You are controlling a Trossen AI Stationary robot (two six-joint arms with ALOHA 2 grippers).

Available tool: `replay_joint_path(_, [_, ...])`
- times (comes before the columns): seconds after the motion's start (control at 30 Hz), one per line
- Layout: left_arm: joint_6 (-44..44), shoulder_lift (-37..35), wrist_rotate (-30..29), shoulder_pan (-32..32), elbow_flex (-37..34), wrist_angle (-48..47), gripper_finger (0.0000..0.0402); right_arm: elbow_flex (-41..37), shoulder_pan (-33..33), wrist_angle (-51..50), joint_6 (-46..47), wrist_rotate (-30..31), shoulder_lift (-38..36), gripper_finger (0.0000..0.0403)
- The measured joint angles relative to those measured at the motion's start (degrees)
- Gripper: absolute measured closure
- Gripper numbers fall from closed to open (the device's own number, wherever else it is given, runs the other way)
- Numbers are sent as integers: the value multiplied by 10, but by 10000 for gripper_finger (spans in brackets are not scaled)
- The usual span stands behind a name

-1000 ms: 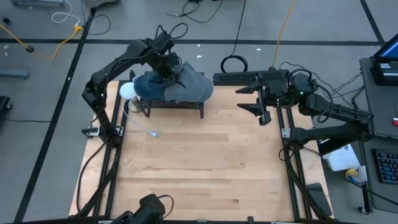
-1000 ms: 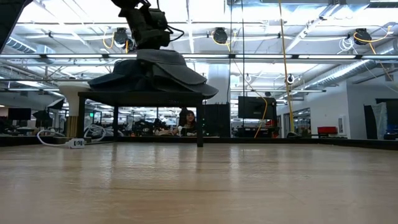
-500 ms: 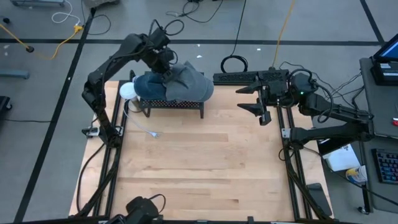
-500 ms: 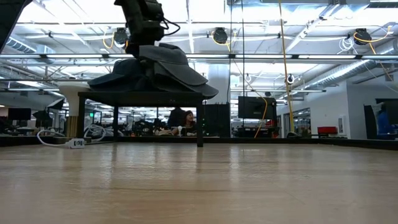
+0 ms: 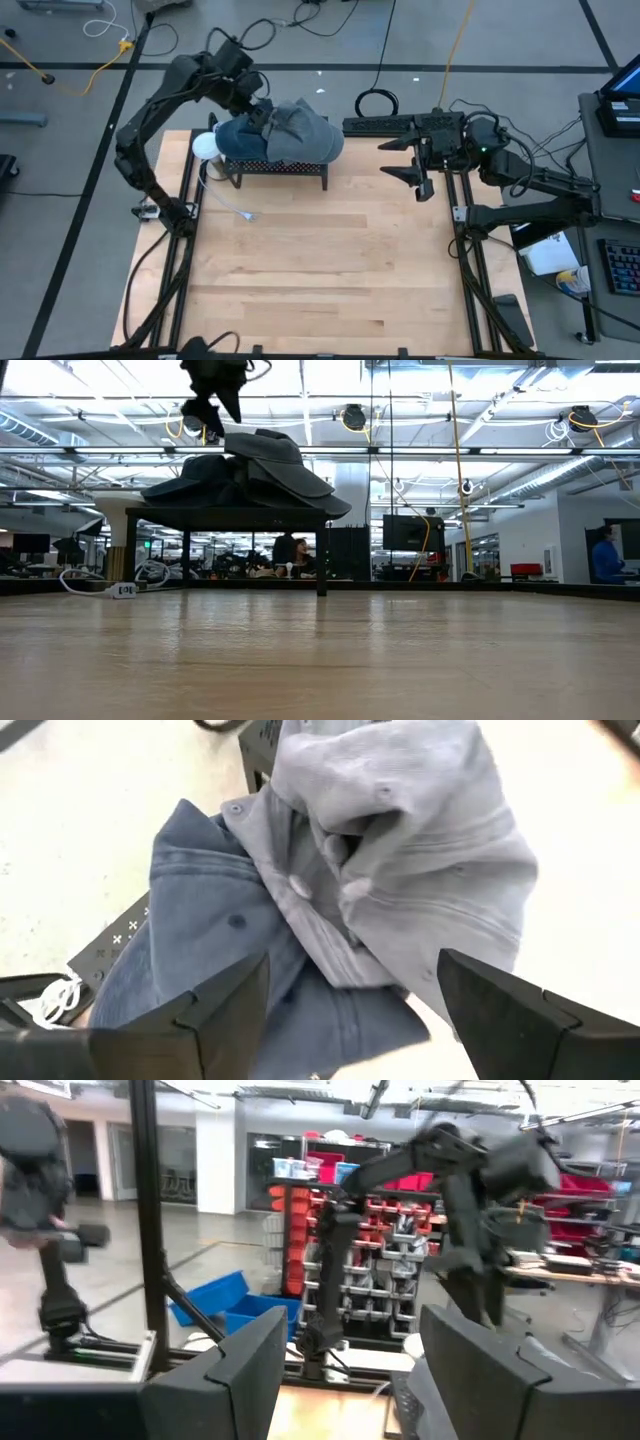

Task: Pick & Place hat
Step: Return to Home Position

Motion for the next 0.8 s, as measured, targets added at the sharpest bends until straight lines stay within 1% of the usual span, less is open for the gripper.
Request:
replay_joint_path(0.2, [-37, -54, 1, -29, 0, -4, 107, 0, 0, -23, -23, 71, 0, 181])
replay_joint_path(0.3, [-34, -87, -7, -60, -7, -9, 111, 0, 0, -21, -23, 70, 0, 181])
replay_joint_path(0.37, [-40, -118, -27, -92, -26, 18, 114, 0, 0, -26, -11, 69, 0, 181])
replay_joint_path(0.43, [-58, -154, -53, -124, -59, 61, 118, 0, 0, -48, 29, 64, 0, 181])
replay_joint_path(0.53, [-85, -211, -96, -175, -124, 131, 122, -2, 0, -85, 71, 23, 1, 181])
replay_joint_path(0.6, [-99, -249, -118, -208, -172, 172, 125, -18, 0, -79, 85, -11, 3, 181])
replay_joint_path(0.67, [-103, -282, -131, -242, -220, 210, 126, -46, 4, -70, 85, -57, 1, 181])
replay_joint_path(0.73, [-103, -310, -144, -276, -271, 251, 125, -80, 9, -57, 66, -94, -3, 181])
replay_joint_path(0.8, [-105, -337, -162, -307, -322, 294, 121, -125, 18, -14, 60, -119, -8, 181])
